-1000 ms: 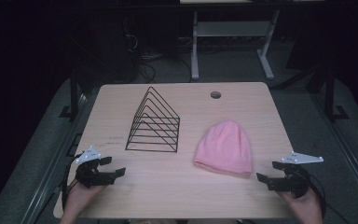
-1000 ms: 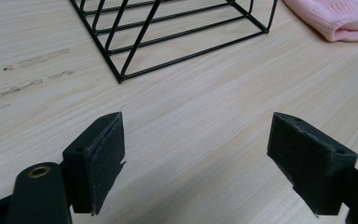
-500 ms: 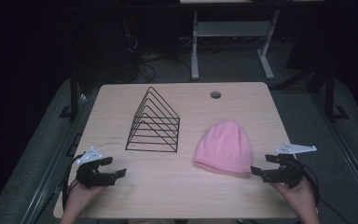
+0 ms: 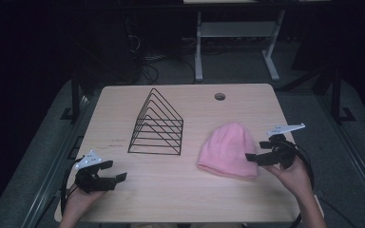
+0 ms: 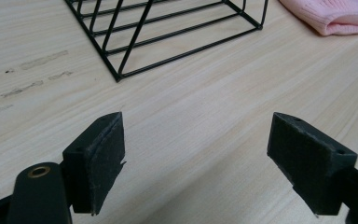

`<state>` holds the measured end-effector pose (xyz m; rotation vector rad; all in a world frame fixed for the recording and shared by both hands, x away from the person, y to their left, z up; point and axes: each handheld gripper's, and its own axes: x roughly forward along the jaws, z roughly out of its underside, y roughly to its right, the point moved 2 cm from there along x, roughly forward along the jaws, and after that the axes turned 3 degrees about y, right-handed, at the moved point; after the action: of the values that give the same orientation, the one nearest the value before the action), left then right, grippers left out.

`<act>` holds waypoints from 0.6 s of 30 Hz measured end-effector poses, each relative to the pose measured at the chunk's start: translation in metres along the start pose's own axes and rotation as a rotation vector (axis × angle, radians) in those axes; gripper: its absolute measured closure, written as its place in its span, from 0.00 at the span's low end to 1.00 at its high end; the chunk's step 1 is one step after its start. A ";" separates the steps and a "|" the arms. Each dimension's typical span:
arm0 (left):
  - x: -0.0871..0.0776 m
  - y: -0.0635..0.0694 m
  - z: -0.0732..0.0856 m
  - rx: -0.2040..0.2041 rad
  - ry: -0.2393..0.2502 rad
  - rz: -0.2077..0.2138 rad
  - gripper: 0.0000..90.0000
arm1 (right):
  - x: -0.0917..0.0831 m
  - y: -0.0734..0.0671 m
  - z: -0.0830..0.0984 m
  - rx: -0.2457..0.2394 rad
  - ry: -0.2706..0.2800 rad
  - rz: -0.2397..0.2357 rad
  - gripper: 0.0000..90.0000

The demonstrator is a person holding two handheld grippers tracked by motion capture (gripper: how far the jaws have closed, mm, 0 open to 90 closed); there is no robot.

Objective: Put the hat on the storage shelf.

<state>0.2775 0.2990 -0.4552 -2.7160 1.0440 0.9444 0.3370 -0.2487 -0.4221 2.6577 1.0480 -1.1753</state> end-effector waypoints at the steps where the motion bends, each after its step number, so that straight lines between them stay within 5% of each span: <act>1: 0.000 0.000 0.000 0.002 -0.001 0.000 0.21 | 0.002 0.001 -0.003 0.000 -0.009 0.001 0.17; 18: 0.004 -0.004 -0.001 -0.013 -0.006 -0.010 0.21 | 0.025 0.028 -0.042 0.025 -0.073 -0.025 0.19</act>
<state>0.2826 0.2994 -0.4566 -2.7238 1.0260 0.9606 0.3925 -0.2428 -0.4154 2.6060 1.0654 -1.2881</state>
